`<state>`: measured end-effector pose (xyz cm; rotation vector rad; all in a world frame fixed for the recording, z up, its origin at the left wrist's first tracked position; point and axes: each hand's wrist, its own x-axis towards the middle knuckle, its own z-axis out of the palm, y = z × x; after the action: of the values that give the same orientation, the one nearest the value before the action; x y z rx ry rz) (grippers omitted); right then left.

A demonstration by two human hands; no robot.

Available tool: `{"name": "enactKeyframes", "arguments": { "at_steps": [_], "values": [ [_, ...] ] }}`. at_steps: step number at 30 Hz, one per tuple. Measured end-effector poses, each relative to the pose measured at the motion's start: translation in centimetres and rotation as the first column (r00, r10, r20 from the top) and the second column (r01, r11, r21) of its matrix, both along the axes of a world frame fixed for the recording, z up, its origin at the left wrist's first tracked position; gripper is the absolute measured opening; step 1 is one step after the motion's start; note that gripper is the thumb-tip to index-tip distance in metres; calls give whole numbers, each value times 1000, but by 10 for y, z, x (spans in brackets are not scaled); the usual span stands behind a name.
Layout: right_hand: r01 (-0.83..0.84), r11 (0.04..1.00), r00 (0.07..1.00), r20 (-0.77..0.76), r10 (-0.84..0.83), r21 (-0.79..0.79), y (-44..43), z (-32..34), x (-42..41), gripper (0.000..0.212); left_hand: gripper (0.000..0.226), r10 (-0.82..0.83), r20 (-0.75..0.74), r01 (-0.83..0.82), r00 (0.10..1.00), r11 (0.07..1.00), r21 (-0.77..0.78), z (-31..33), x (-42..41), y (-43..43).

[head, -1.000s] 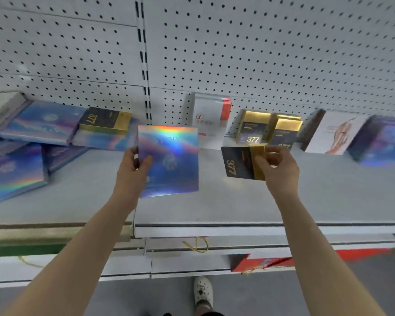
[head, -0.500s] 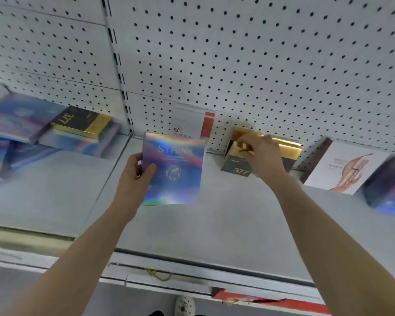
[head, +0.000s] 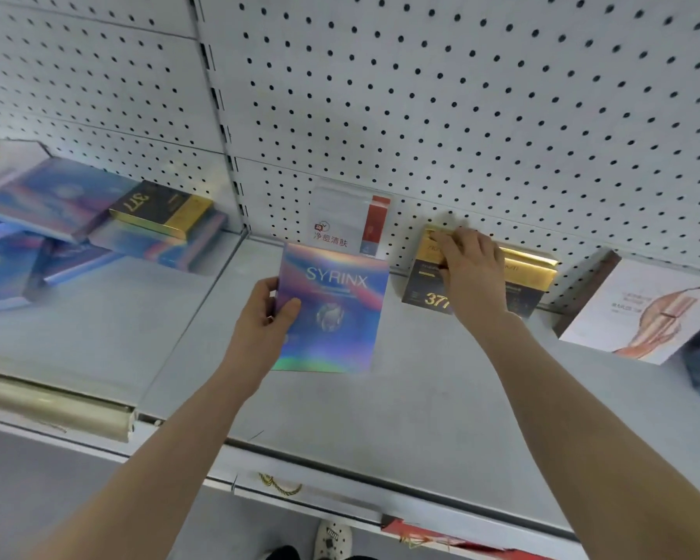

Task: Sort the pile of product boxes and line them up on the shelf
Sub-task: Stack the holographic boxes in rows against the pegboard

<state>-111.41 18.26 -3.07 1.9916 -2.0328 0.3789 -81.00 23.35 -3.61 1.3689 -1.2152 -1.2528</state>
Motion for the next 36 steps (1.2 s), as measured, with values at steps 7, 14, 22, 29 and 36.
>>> {"name": "enactKeyframes", "arguments": {
  "at_steps": [7, 14, 22, 29, 36],
  "values": [
    [-23, 991, 977, 205, 50, -131, 43, 15, 22, 22, 26, -106, 0, 106, 994, 994, 21, 7, 2, 17],
    [-150, 988, 915, 374, 153, -37, 125, 16, 52, 37, 20, -349, -25, 350, 937, 937, 11, -4, -18, 45],
    [16, 997, 854, 517, -52, 74, 226, 26, 7, 45, 35, -590, 120, 601, 798, 792, -104, 2, -92, 90],
    [219, 973, 911, 373, -176, -76, 310, 39, -70, 28, 27, -663, 404, 767, 630, 612, -190, 14, -183, 118],
    [336, 931, 930, 207, -305, -139, 407, 49, -196, 27, 30, -534, 670, 844, 516, 452, -290, 31, -308, 156]
  ]
}}
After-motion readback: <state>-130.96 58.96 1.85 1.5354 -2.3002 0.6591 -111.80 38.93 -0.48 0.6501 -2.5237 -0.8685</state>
